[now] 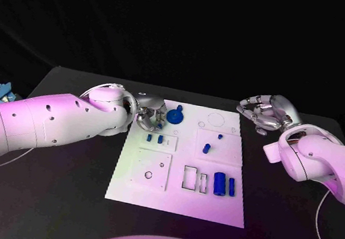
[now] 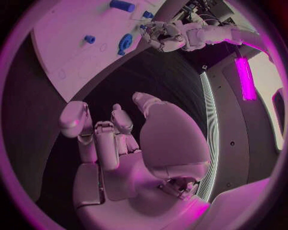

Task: Assemble the parts on the task board

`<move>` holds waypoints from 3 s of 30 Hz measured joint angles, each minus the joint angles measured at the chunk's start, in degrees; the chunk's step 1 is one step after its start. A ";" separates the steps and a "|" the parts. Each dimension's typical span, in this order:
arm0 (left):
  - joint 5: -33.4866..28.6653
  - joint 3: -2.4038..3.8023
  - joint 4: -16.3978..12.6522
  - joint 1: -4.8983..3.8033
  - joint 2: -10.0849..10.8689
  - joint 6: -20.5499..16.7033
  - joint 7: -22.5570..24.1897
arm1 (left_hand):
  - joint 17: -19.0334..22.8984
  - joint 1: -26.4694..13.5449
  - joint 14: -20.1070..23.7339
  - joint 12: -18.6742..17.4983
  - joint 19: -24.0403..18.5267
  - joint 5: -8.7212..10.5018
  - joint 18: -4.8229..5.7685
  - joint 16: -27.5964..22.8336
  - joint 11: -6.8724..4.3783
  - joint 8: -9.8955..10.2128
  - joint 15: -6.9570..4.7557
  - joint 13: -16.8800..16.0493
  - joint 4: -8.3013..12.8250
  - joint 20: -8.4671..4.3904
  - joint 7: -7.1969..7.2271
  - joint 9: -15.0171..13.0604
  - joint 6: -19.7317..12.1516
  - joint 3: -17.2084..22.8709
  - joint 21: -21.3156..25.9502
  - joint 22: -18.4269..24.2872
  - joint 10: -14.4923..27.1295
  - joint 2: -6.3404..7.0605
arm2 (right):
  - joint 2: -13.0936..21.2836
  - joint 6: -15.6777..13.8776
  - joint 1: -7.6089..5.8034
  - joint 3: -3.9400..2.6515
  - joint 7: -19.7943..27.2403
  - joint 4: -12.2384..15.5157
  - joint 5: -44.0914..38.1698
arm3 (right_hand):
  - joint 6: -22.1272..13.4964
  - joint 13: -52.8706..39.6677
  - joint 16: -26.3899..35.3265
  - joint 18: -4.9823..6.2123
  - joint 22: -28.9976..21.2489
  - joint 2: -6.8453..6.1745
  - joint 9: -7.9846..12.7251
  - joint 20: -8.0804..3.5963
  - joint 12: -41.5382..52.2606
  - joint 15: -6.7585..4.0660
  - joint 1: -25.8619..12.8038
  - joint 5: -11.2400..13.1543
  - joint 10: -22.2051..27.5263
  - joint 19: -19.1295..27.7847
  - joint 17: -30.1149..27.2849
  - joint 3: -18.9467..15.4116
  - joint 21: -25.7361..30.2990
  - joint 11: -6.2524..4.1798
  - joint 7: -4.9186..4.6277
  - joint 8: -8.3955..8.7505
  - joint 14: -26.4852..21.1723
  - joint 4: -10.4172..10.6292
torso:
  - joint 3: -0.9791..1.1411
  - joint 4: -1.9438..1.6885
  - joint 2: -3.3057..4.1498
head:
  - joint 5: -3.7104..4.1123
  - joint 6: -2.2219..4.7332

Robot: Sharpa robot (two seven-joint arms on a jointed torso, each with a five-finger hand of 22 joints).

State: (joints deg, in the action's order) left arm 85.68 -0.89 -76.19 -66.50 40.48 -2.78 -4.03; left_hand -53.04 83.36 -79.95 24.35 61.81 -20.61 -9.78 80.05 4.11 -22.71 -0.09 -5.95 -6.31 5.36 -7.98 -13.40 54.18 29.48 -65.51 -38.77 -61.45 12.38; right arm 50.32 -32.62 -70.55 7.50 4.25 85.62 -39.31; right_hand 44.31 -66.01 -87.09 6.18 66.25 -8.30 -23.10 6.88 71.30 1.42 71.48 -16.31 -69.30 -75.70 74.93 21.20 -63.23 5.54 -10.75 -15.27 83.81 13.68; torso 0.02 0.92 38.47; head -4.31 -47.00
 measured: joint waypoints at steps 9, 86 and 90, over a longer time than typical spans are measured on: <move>-0.05 -0.06 0.00 0.08 0.07 0.55 -0.48 | 1.25 -0.67 0.41 -2.23 -0.60 -0.01 0.00 0.00 0.73 2.94 0.41 0.42 0.19 0.60 -1.11 0.80 -2.37 0.19 0.66 0.88 0.10 0.67 | 0.08 0.00 0.00 0.00 0.00 0.01 0.00 | 0.00 0.00 0.00 0.00 0.00 0.00 0.00 0.00 0.00 0.00 0.00 0.00 0.00 0.00 0.00 0.00 0.00 0.00 0.00 0.00 0.00 0.00 | 0.01 -0.01 -0.02 | 0.01 0.02; -78.14 1.57 -6.65 0.09 10.84 -10.19 33.39 | 30.52 -3.37 20.28 2.92 -12.17 -0.01 0.00 -17.19 3.45 6.16 3.48 -2.61 2.04 3.36 -3.06 2.95 -4.49 -3.48 11.30 9.45 9.01 -1.46 | -6.09 15.68 2.91 0.04 -11.36 -2.54 -57.91 | 6.70 49.49 6.55 2.70 -4.75 -3.69 3.55 -0.51 -49.93 -0.42 4.60 5.68 10.93 3.09 -2.21 12.73 9.74 -0.32 1.33 -3.10 0.23 -11.46 | -0.01 0.03 0.13 | 3.54 1.47; -78.73 1.57 -6.75 0.09 10.90 -10.19 33.53 | 30.52 -3.37 20.28 2.92 -12.17 -0.01 0.01 -17.19 3.45 6.16 3.48 -2.61 2.04 3.36 -3.26 2.95 -4.29 -3.48 11.30 9.45 9.01 -1.46 | -6.68 15.69 3.18 0.06 -11.54 -3.34 -58.10 | 7.47 49.73 6.55 2.70 -4.10 -3.16 3.61 -0.64 -49.93 -0.54 4.68 6.15 10.22 2.82 -2.21 13.21 9.21 -0.62 1.55 -3.10 0.10 -11.62 | -0.01 0.03 0.13 | 3.51 1.37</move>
State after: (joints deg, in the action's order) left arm 6.95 0.68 -82.94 -66.41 51.38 -12.96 29.50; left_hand -22.52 79.99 -59.67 27.27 49.64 -20.63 -9.77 62.86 7.56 -16.56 3.39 -8.57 -4.27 8.71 -11.24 -10.45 49.89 26.00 -54.20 -29.32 -52.43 10.92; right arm 43.64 -16.93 -67.37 7.56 -7.29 82.28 -97.41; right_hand 51.77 -16.27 -80.55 8.88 62.16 -11.46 -19.49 6.24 21.37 0.88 76.15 -10.16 -59.08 -72.88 72.72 34.41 -54.02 4.92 -9.20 -18.37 83.91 2.06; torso 0.02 0.95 38.59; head -0.80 -45.63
